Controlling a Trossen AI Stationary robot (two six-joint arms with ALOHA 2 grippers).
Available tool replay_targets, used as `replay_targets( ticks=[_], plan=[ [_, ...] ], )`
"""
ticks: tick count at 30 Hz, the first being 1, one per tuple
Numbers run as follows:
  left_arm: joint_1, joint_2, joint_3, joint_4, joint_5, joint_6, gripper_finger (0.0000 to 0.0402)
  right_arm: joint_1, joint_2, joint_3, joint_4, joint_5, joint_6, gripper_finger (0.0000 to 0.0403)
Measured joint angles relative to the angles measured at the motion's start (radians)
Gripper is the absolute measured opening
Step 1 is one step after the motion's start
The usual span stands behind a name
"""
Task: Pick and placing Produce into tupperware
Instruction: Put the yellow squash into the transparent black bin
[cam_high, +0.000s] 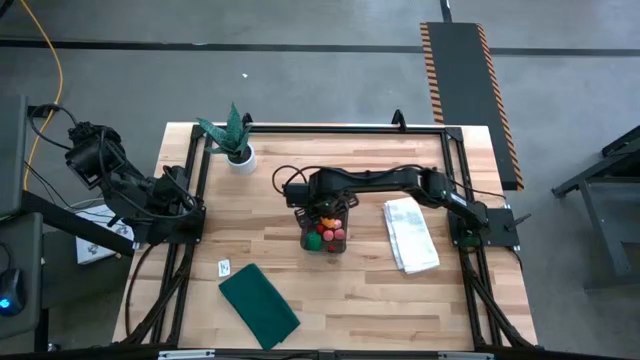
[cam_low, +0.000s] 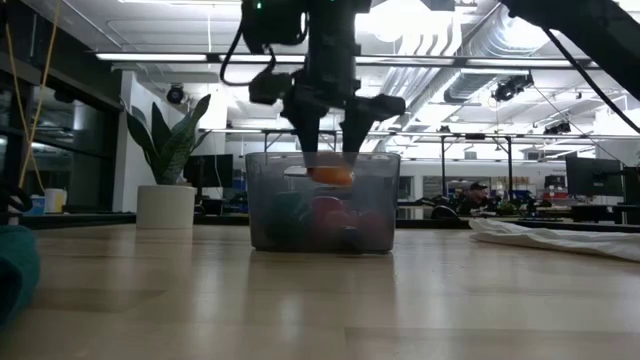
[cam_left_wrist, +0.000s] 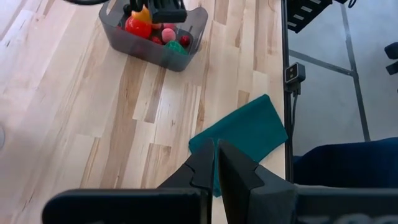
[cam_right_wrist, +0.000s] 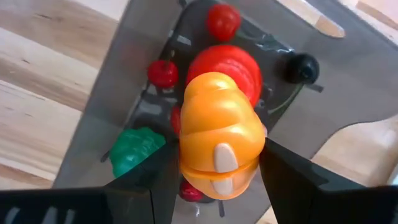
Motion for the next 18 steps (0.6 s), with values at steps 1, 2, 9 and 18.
replay_targets(
  ticks=[1,2,9,18],
  plan=[
    [0.000,0.000,0.000,-0.001,0.000,0.000,0.0010,0.000,0.007,0.000,0.001,-0.007,-0.002,0.0186],
    [0.000,0.000,0.000,0.000,0.000,0.000,0.0010,0.000,0.011,0.000,0.007,-0.007,-0.002,0.0186],
    [0.000,-0.001,0.000,-0.004,0.000,0.000,0.0010,0.010,0.012,0.000,0.024,0.003,0.002,0.0186],
    [0.000,0.000,0.000,-0.015,0.000,0.000,0.0010,0.031,0.020,0.000,0.032,-0.019,0.000,0.0186]
  ],
)
